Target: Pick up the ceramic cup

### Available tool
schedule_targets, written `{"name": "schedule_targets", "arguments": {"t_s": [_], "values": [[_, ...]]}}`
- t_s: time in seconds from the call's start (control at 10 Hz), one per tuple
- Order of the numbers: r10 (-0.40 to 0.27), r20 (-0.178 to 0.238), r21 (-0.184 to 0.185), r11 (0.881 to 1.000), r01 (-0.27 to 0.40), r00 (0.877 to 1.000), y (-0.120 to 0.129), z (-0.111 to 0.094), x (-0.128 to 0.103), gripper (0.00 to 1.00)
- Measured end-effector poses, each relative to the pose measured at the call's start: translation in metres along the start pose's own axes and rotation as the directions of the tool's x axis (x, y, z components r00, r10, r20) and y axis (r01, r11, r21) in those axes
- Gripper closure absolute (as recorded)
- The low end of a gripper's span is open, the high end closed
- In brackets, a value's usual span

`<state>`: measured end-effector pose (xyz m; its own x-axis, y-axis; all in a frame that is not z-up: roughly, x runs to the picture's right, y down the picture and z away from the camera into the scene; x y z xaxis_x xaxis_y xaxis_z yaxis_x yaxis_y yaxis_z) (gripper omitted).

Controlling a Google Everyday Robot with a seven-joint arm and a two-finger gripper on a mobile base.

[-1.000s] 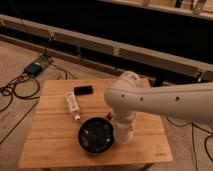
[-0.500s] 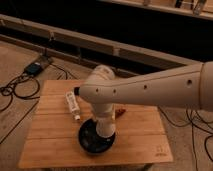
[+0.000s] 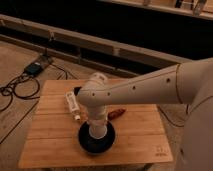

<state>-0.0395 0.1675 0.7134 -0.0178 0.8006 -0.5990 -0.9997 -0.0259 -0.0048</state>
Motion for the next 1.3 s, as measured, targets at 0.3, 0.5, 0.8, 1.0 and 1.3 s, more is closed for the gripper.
{"name": "schedule_targets", "arguments": {"t_s": [0.3, 0.5, 0.8, 1.0, 1.3], "values": [[-0.027, -0.015, -0.022, 0.999, 0.026, 1.0, -0.005, 0.019, -0.004, 0.5], [-0.035, -0.025, -0.027, 0.999, 0.034, 0.999, -0.009, 0.025, -0.004, 0.32], [-0.036, -0.029, -0.03, 0.999, 0.035, 0.999, -0.009, 0.026, -0.003, 0.22], [-0.036, -0.029, -0.03, 0.999, 0.035, 0.999, -0.009, 0.026, -0.003, 0.22], [-0.036, -0.029, -0.03, 0.999, 0.035, 0.999, -0.009, 0.027, -0.003, 0.22]]}}
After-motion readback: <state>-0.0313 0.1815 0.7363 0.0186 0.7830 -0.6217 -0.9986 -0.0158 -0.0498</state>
